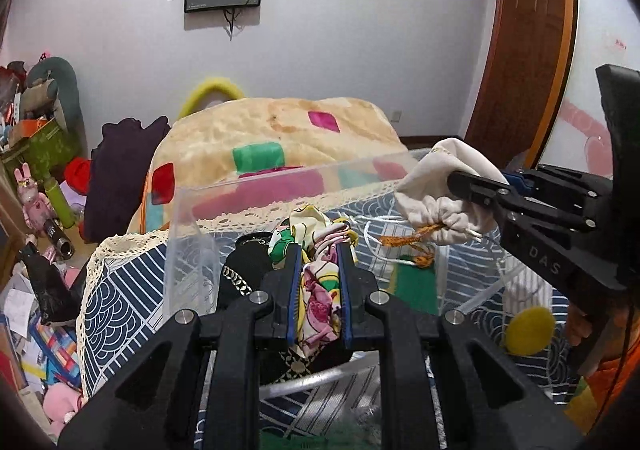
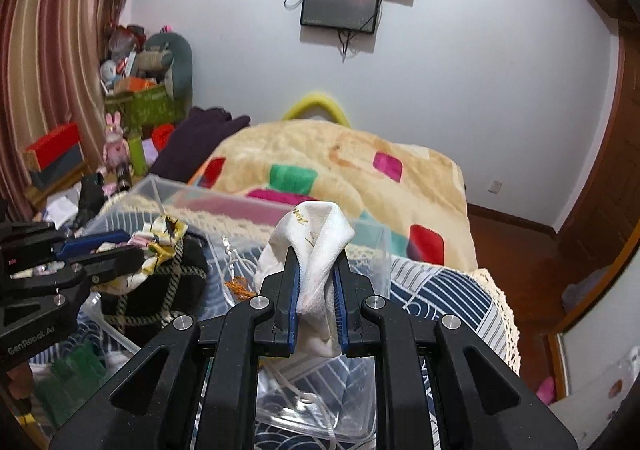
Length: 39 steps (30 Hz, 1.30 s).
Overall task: Organize soft objects
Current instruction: 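Place the scrunchie into the clear box with the left tool while the right tool places the pouch in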
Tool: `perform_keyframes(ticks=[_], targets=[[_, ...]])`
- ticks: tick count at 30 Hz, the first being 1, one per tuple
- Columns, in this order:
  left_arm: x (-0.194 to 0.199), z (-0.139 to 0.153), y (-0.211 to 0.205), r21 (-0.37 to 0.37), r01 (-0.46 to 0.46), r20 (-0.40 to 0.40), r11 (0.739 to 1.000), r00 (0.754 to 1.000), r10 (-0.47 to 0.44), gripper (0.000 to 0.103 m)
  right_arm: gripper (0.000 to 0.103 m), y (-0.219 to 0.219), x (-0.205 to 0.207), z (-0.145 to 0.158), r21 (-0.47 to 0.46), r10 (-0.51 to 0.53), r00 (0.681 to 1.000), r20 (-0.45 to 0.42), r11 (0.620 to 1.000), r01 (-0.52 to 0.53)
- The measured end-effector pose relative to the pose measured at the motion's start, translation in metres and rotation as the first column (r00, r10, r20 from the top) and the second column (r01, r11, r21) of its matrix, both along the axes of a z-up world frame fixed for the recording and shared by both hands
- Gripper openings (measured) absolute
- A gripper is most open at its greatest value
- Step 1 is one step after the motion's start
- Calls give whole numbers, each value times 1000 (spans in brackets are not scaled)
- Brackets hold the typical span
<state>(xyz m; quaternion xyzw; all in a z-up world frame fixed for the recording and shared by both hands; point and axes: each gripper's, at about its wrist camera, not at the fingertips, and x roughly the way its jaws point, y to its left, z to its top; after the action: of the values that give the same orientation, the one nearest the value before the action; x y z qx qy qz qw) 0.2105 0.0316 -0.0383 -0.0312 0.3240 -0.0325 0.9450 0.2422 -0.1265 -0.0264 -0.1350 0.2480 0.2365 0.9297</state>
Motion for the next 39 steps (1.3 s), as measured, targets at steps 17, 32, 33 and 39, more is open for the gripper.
perform_keyframes(ticks=[17, 32, 33, 39], targets=[[11, -16, -8, 56, 0, -50, 998, 999, 3, 51, 31, 2, 2, -11, -75, 18, 999, -43, 997, -21], [-26, 22, 6, 41, -27, 34, 999, 999, 25, 64, 68, -11, -33, 18, -12, 34, 997, 75, 999, -33], [-31, 26, 6, 46, -27, 45, 999, 999, 25, 65, 68, -12, -36, 22, -2, 39, 996, 83, 999, -39], [-59, 46, 5, 43, -34, 106, 998, 994, 29, 76, 74, -22, -56, 41, 66, 68, 990, 121, 995, -77]])
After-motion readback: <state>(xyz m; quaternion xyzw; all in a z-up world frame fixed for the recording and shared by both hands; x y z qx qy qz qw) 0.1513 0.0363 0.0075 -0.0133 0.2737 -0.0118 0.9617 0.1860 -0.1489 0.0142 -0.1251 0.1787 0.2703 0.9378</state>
